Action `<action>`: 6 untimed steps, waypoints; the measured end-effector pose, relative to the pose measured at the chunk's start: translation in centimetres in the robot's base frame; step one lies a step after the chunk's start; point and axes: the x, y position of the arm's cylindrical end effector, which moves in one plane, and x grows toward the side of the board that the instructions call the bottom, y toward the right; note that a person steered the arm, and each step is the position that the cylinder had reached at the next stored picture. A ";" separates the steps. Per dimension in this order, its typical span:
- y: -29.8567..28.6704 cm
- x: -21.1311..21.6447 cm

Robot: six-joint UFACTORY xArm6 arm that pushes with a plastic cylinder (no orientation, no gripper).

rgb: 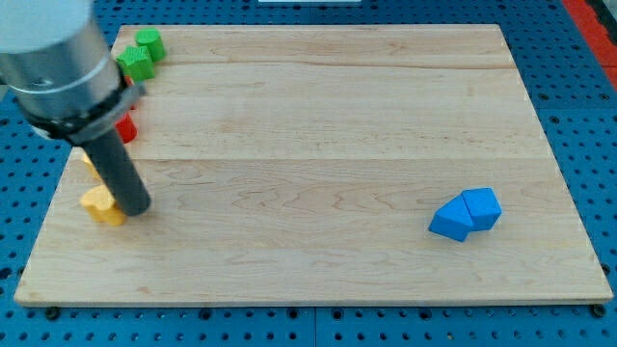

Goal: Move your arm to the top right of the blue cube

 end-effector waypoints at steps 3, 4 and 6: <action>21.5 -2.7; 35.3 -3.6; 42.1 -0.6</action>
